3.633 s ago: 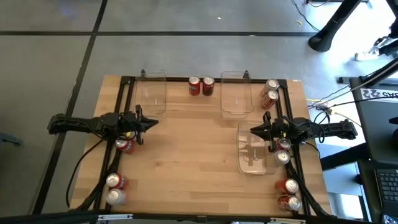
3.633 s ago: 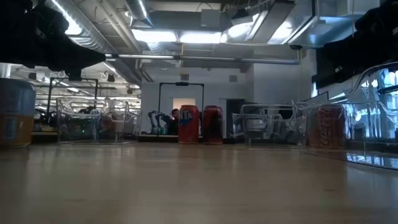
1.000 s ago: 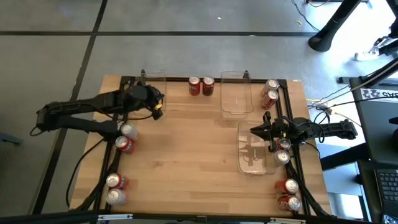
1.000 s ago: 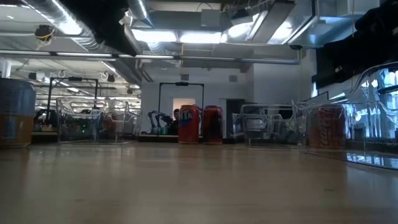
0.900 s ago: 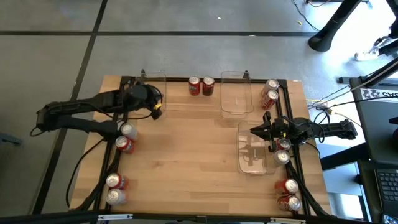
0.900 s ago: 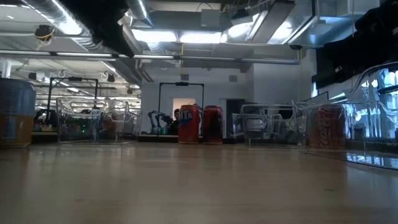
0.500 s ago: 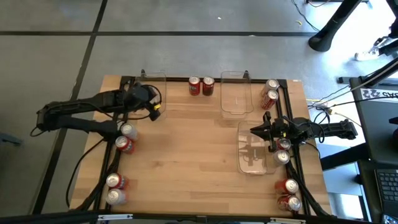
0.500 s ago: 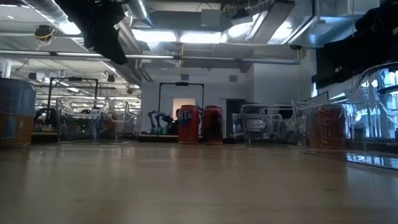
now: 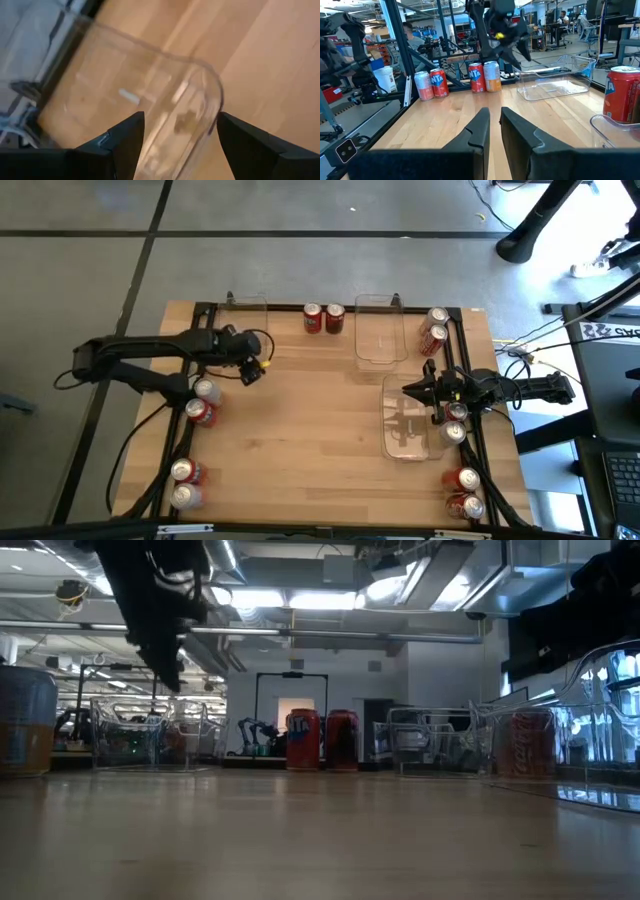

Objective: Sort soda cans
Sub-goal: Move the top left transparent bin to the bottom left side of the table

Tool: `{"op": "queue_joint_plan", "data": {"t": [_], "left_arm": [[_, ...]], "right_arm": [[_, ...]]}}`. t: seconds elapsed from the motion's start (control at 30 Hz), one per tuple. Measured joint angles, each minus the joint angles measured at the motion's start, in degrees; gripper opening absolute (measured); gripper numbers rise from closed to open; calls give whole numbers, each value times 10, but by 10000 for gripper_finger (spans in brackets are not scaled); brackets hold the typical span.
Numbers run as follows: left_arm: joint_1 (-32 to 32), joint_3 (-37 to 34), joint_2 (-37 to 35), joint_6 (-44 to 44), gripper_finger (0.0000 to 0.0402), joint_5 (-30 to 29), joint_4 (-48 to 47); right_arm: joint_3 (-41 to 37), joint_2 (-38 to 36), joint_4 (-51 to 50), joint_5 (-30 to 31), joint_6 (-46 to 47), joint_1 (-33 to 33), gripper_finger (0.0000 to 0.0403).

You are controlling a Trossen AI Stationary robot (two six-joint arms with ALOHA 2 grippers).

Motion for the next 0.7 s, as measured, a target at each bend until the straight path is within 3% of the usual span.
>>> {"op": "queue_joint_plan", "data": {"t": [0.17,0.5,0.7], "left_arm": [[22,0,39,2,238,73,-24],[51,0,93,118,237,77,-18],[51,0,98,134,200,136,7]], "right_arm": [[0,0,0,0,0,0,49],[0,0,0,0,0,0,49],[0,0,0,0,0,0,49]]}}
